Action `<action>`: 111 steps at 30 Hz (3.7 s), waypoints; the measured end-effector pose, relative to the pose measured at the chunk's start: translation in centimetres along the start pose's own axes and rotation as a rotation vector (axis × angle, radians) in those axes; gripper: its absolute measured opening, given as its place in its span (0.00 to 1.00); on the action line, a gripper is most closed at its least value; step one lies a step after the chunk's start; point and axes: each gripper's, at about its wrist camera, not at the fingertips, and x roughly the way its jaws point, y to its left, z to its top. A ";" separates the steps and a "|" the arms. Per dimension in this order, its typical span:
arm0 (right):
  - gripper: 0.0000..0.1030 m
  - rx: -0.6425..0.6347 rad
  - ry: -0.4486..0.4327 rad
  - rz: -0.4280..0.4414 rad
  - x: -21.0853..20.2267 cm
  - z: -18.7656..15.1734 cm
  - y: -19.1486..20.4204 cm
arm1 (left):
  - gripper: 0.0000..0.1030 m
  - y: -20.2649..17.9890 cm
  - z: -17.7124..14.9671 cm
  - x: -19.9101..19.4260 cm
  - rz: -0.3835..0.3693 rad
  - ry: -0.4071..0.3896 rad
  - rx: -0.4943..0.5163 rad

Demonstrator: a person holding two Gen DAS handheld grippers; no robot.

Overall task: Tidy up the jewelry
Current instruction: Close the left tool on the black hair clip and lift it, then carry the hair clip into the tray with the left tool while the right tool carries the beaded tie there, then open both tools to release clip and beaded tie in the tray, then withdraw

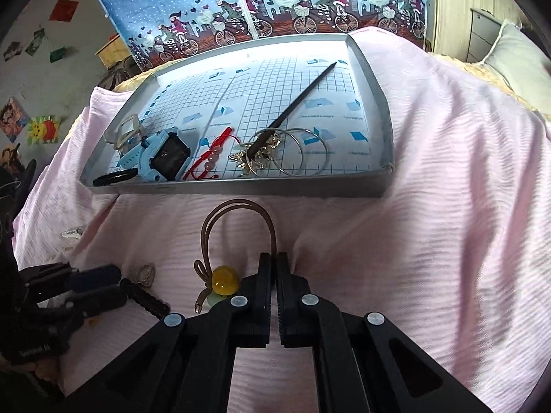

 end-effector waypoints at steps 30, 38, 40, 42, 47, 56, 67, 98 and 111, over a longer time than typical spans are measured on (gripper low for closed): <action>0.04 0.016 0.086 0.005 0.2 -0.5 -1.1 | 0.32 -2.3 0.5 3.8 -0.077 0.034 0.158; 0.04 0.037 0.084 0.031 0.8 -0.3 -1.6 | 0.32 -3.3 1.0 5.0 -0.121 0.062 0.231; 0.04 0.036 0.086 0.035 1.0 -0.2 -1.6 | 0.31 -3.3 1.0 5.0 -0.146 0.066 0.231; 0.04 0.033 0.085 0.037 1.2 -0.2 -1.6 | 0.19 -3.4 0.8 4.8 -0.166 0.077 0.245; 0.04 0.085 0.085 0.083 1.4 -0.4 -2.3 | 0.13 -4.8 0.4 5.0 -0.151 0.086 0.307; 0.05 0.101 0.083 0.091 1.6 -0.4 -2.3 | 0.14 -4.1 1.4 6.0 -0.115 0.081 0.225; 0.03 0.133 -0.013 0.131 1.3 -0.5 -2.8 | 0.11 -5.1 0.9 4.4 -0.044 0.047 0.176; 0.05 0.110 -0.400 0.094 -1.7 4.8 -2.8 | 0.11 0.6 8.7 1.4 0.086 -0.202 0.027; 0.35 0.115 -0.427 0.026 -4.0 4.3 -2.8 | 0.57 0.5 9.0 -1.1 0.093 -0.255 -0.035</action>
